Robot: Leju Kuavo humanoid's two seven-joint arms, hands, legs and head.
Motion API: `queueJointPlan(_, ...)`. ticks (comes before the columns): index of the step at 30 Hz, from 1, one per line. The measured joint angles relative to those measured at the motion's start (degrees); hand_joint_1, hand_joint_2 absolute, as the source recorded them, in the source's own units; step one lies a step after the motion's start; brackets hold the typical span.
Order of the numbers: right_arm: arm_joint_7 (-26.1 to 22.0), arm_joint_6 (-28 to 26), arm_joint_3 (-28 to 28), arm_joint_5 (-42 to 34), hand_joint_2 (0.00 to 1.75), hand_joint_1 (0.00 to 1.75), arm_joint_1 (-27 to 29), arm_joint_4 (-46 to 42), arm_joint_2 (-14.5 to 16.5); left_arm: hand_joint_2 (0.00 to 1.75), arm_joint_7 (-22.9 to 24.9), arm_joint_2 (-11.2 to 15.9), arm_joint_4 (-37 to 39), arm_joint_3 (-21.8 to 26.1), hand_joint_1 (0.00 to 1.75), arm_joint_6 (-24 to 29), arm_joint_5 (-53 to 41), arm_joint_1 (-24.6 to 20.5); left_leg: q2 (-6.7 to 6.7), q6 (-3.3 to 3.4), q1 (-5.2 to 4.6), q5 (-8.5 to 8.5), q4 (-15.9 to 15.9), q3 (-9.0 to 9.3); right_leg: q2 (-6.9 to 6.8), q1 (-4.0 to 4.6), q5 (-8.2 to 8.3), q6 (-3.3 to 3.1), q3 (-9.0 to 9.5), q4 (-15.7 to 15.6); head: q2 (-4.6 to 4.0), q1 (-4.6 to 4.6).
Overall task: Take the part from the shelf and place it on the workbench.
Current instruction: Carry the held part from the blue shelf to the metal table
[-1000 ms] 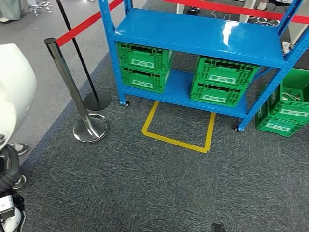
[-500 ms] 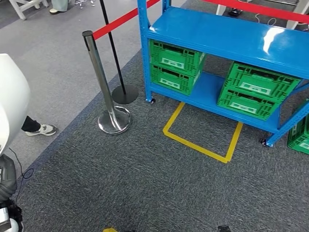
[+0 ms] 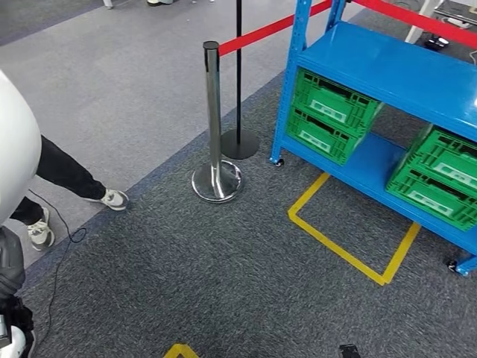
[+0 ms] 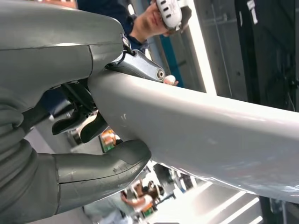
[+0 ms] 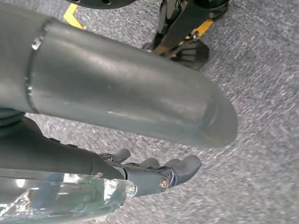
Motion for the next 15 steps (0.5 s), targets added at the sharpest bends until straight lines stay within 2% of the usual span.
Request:
queueJointPlan(1,-0.1,0.0,0.0,0.0,0.0,0.0,0.0,0.0,0.0,1.75,0.0,0.0,0.0,0.0,1.75,0.0,0.0,-0.2,-0.77,-0.15,-0.02,-0.07,0.0,0.1,1.51,-0.11,2.2,-0.2,1.49,-4.0,0.0,0.0)
queueJointPlan(2,-0.2,0.1,0.0,-0.1,0.0,0.0,-0.1,0.0,0.0,1.75,0.0,0.0,0.0,0.0,1.75,-0.1,0.1,-0.4,-1.51,-0.38,-0.05,-0.15,0.2,0.06,2.86,-0.29,3.58,-0.33,2.87,-7.4,0.0,-0.04)
queueJointPlan(3,-0.2,0.2,-0.1,-0.1,0.0,0.0,-0.1,0.0,0.0,1.75,0.0,0.0,0.0,0.0,1.75,-0.3,0.3,-0.7,-2.2,-0.7,-0.01,-0.13,0.3,-0.1,3.9,-0.39,4.19,-0.43,3.78,-9.4,0.0,-0.07)
queueJointPlan(4,-0.2,0.2,-0.1,0.0,0.0,0.0,-0.2,0.0,0.0,1.75,0.0,0.1,0.1,0.0,1.75,-0.5,0.5,-0.9,-2.87,-1.09,0.07,-0.03,0.3,-0.33,4.32,-0.39,4.13,-0.58,4.17,-10.2,0.0,-0.08)
queueJointPlan(6,-0.2,0.2,-0.1,0.0,0.0,0.0,-0.3,0.0,0.1,1.75,0.0,0.1,0.2,0.1,1.75,-0.9,1.0,-1.1,-4.15,-1.91,0.38,0.34,0.1,-0.7,3.14,-0.29,4.19,-1.09,4.44,-10.4,0.0,-0.08)
queueJointPlan(7,0.0,0.1,-0.1,0.1,0.0,0.0,-0.3,0.0,0.2,1.75,0.0,0.1,0.2,0.1,1.75,-0.9,1.1,-1.1,-3.64,-2.21,0.33,0.21,0.3,-0.9,2.47,-0.31,4.32,-1.39,4.53,-10.5,0.0,-0.14)
queueJointPlan(8,0.2,0.0,-0.1,0.1,0.0,0.0,-0.4,0.0,0.2,1.75,0.0,0.1,0.3,0.1,1.75,-0.8,1.2,-1.3,-2.29,-2.48,0.23,-0.42,1.3,-1.44,1.75,-0.36,4.43,-1.69,4.65,-10.7,0.0,-0.34)
queueJointPlan(9,0.5,-0.1,-0.1,0.1,0.0,0.0,-0.4,0.0,0.3,1.75,0.0,0.1,0.3,0.1,1.75,-0.6,1.3,-1.5,-0.4,-2.69,0.12,-1.7,3.5,-2.56,0.97,-0.37,4.47,-1.94,4.76,-10.8,0.0,-0.51)
queueJointPlan(10,0.8,-0.2,-0.1,0.2,0.0,0.0,-0.3,0.0,0.3,1.75,0.0,0.0,0.3,0.0,1.75,-0.3,1.3,-1.8,1.75,-2.9,0.02,-3.37,6.7,-4.16,0.2,-0.22,4.43,-2.13,4.83,-10.8,0.0,-0.71)
queueJointPlan(11,1.0,-0.2,-0.1,0.2,0.0,0.0,-0.2,0.0,0.3,1.75,0.0,0.0,0.3,0.0,1.75,-0.1,1.4,-2.1,3.0,-3.06,0.05,-5.08,10.5,-6.11,-0.66,-0.08,4.35,-2.31,4.85,-10.8,0.0,-0.83)
queueJointPlan(12,1.2,-0.3,-0.1,0.3,0.0,0.0,-0.1,0.0,0.3,1.75,0.0,0.0,0.4,-0.1,1.75,0.1,1.4,-2.2,3.58,-3.13,0.09,-6.22,13.8,-7.79,-1.56,0.04,4.27,-2.43,4.86,-10.8,0.0,-0.84)
queueJointPlan(13,1.3,-0.3,-0.1,0.3,0.0,0.0,0.0,0.0,0.3,1.75,0.0,0.0,0.4,-0.1,1.75,0.4,1.4,-2.2,3.8,-3.11,0.1,-6.34,15.4,-8.61,-2.44,0.13,4.18,-2.51,4.9,-10.8,0.0,-0.84)
queueJointPlan(14,1.3,-0.3,-0.1,0.3,0.0,0.0,0.1,0.0,0.3,1.75,0.0,0.0,0.5,-0.2,1.75,0.7,1.3,-2.1,3.94,-3.01,0.08,-5.49,15.0,-8.4,-3.29,0.2,4.08,-2.53,4.97,-10.8,-0.01,-0.84)
queueJointPlan(15,1.3,-0.3,-0.1,0.3,0.0,0.0,0.1,0.0,0.3,1.75,0.0,0.1,0.5,-0.3,1.75,1.0,1.2,-2.0,4.32,-2.82,0.0,-3.84,12.5,-7.05,-4.06,0.25,3.97,-2.5,5.09,-10.8,-0.01,-0.84)
